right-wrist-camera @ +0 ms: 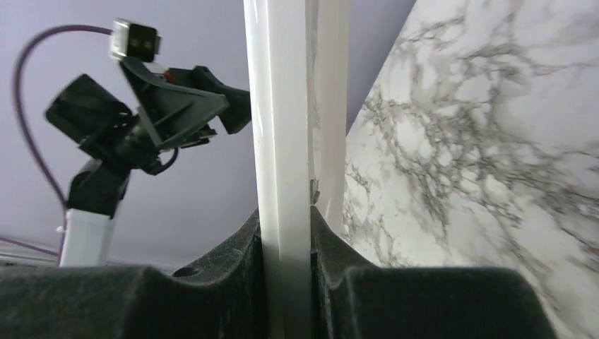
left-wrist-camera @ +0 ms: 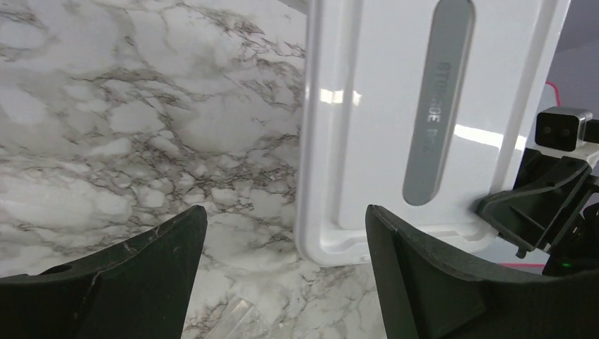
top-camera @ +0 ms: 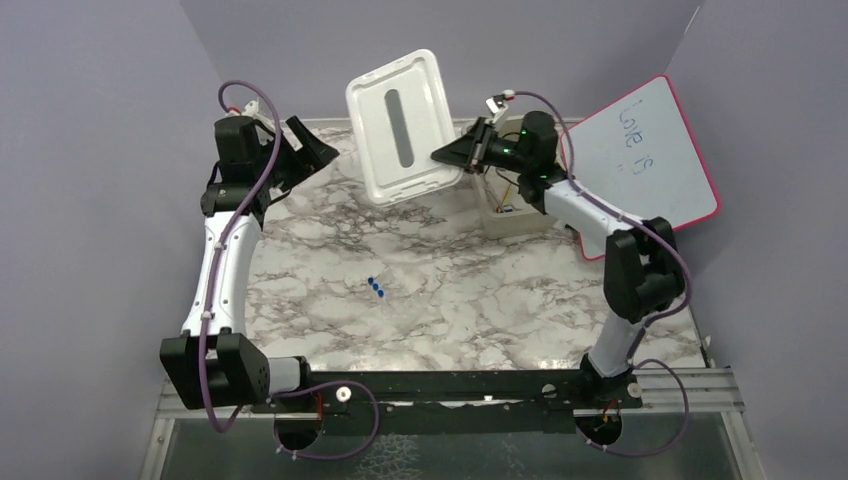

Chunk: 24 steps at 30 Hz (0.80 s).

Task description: Organize the chemistry lab equipment

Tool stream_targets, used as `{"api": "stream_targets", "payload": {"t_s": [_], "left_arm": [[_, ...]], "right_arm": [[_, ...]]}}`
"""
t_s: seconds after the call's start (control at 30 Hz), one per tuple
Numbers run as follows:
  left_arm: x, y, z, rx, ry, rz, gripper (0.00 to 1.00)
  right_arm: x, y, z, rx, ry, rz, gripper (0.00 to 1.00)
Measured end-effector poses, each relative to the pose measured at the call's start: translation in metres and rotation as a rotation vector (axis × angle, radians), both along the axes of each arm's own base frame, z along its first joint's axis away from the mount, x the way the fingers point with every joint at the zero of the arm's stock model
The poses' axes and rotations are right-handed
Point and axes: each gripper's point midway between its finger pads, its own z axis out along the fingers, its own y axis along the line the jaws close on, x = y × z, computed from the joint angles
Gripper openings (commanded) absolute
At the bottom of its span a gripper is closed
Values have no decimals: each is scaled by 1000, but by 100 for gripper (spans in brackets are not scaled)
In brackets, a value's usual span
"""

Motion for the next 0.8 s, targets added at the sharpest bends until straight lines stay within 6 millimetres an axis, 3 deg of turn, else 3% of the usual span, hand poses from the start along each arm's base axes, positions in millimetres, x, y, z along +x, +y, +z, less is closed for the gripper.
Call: {"api": "stream_targets", "payload": {"t_s": [0.17, 0.33, 0.57, 0.8], "left_arm": [[15, -39, -30, -119, 22, -111, 83], [28, -108, -44, -194, 29, -264, 83], [43, -190, -57, -260, 31, -408, 79], [59, -246, -101, -256, 96, -470, 77]], "right_arm": [[13, -82, 13, -16, -7, -110, 1], [22, -152, 17, -41, 4, -216, 1], [8, -214, -4, -51, 101, -296, 1], [3, -261, -29, -26, 207, -369, 4]]}}
